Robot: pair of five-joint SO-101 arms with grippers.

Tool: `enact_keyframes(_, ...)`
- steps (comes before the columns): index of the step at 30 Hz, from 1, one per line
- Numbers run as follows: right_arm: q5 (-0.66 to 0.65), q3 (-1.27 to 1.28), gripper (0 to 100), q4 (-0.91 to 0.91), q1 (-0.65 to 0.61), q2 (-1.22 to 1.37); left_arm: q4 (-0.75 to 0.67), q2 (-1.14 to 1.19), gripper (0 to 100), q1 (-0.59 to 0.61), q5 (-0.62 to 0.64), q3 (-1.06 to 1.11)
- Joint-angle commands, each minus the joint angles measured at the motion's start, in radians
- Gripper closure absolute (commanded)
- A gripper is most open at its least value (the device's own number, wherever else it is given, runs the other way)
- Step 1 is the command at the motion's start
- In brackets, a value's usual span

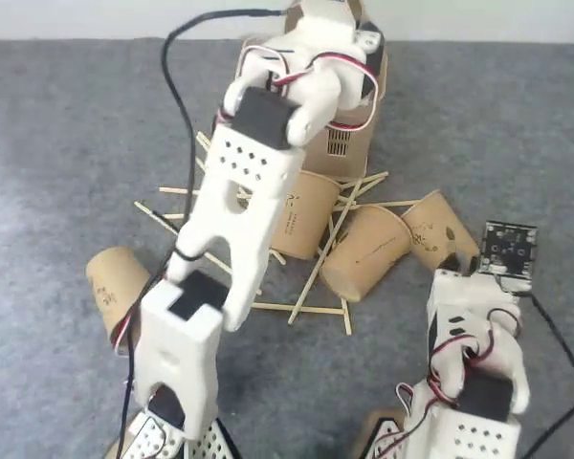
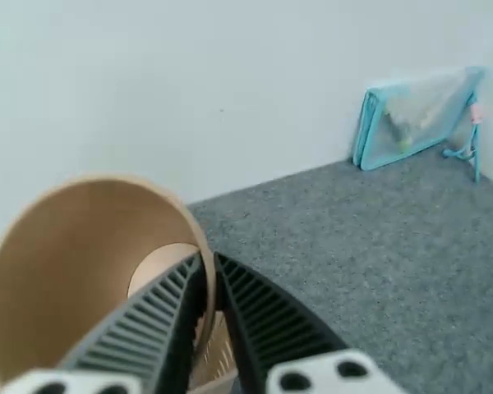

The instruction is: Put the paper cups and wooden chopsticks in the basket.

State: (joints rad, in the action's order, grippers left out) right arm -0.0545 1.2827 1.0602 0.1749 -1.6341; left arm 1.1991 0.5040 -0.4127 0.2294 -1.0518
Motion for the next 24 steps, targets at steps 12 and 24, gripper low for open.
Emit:
enact_keyframes(12,0.057,-0.364,91.1,0.090,-0.056,0.499,0.051,0.074,99,0.021,-0.091,-0.136)
enact_keyframes(24,0.071,-0.253,90.8,0.081,-0.047,0.329,0.071,0.078,89,0.029,-0.175,-0.045)
